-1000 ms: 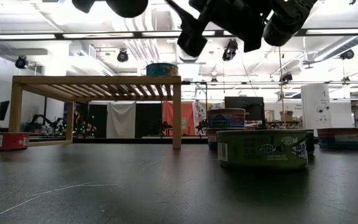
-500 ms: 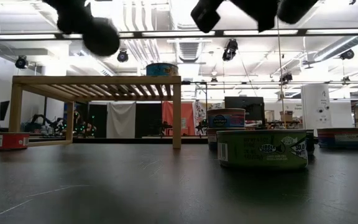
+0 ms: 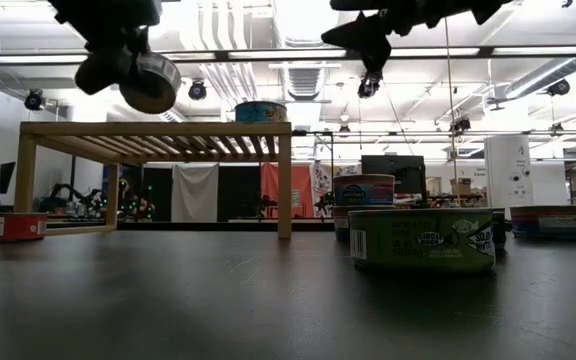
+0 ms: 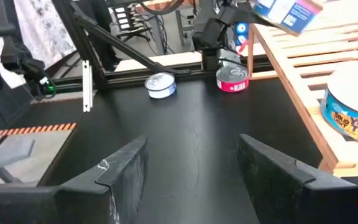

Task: Stack canned seafood by type on shelf
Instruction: Put the blue pink tuna can on the shelf

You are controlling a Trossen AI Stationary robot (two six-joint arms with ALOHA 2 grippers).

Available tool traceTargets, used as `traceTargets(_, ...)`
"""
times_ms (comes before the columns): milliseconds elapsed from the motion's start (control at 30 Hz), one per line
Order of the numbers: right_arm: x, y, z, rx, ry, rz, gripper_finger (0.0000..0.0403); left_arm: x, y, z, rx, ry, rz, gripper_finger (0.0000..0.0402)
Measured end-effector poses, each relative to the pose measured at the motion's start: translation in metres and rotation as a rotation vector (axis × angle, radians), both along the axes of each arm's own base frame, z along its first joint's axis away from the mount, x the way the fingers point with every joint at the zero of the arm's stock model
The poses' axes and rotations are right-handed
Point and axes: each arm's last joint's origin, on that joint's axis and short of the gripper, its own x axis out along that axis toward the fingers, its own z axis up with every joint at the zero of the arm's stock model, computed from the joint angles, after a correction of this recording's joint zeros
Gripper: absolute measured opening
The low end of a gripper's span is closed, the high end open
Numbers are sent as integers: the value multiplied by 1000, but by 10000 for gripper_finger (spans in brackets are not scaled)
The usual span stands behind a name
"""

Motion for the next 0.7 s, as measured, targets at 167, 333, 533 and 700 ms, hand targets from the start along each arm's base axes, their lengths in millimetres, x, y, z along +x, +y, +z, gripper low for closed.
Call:
traceTargets(167, 3, -1, -5, -23, 18, -9, 235, -7, 3, -2, 97, 69, 60, 163)
traceTargets(333, 6, -1, -11, -40, 34, -4, 236, -16, 10, -6, 56, 102, 125, 163)
traceTargets(533, 7, -1, -14, -45, 43, -2, 227, -23, 18, -8, 43, 131, 193, 163)
traceTargets(700, 7, -1, -16, -46, 47, -2, 228, -24, 26, -9, 23, 132, 238, 164)
